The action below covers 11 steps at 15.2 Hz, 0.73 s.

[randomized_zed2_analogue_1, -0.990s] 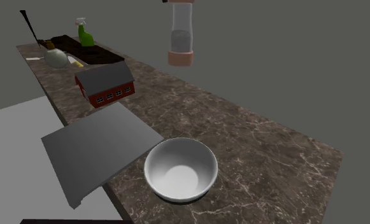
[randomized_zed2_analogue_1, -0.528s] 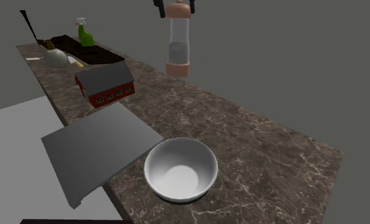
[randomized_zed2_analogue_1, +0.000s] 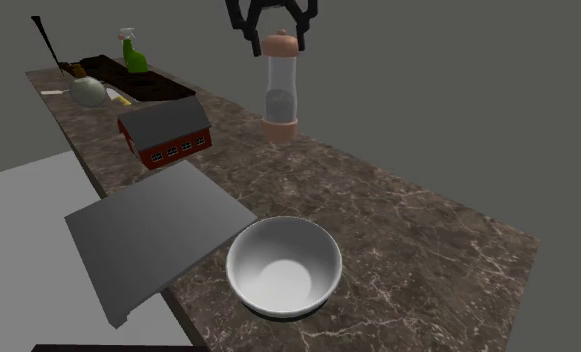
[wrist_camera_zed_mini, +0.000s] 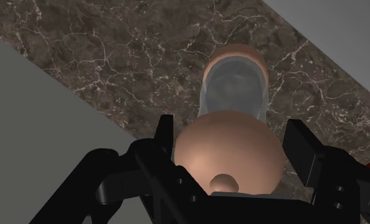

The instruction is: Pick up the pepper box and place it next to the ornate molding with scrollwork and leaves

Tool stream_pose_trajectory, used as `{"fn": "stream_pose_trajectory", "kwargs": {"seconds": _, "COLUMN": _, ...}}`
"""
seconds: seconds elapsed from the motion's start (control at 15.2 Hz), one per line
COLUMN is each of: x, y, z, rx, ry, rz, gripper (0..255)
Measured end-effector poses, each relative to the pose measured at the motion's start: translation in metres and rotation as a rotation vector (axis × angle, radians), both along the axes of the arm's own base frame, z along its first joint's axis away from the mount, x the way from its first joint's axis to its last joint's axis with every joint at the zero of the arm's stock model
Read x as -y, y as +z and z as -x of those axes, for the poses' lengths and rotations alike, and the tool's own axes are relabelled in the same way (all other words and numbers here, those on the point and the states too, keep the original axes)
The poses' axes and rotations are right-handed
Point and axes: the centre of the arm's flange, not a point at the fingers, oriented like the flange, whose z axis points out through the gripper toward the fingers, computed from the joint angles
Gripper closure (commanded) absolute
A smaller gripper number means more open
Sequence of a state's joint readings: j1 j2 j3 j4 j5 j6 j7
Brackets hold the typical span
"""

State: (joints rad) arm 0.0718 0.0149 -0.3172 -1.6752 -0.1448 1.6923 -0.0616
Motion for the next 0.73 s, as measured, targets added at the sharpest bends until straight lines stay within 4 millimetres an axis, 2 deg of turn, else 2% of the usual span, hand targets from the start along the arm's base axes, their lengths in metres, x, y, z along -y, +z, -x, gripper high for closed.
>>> {"fn": "stream_pose_trajectory", "kwargs": {"seconds": 0.73, "x": 0.000, "y": -0.058, "z": 0.000, "rx": 0.000, "ry": 0.000, "rz": 0.000, "gripper": 255}}
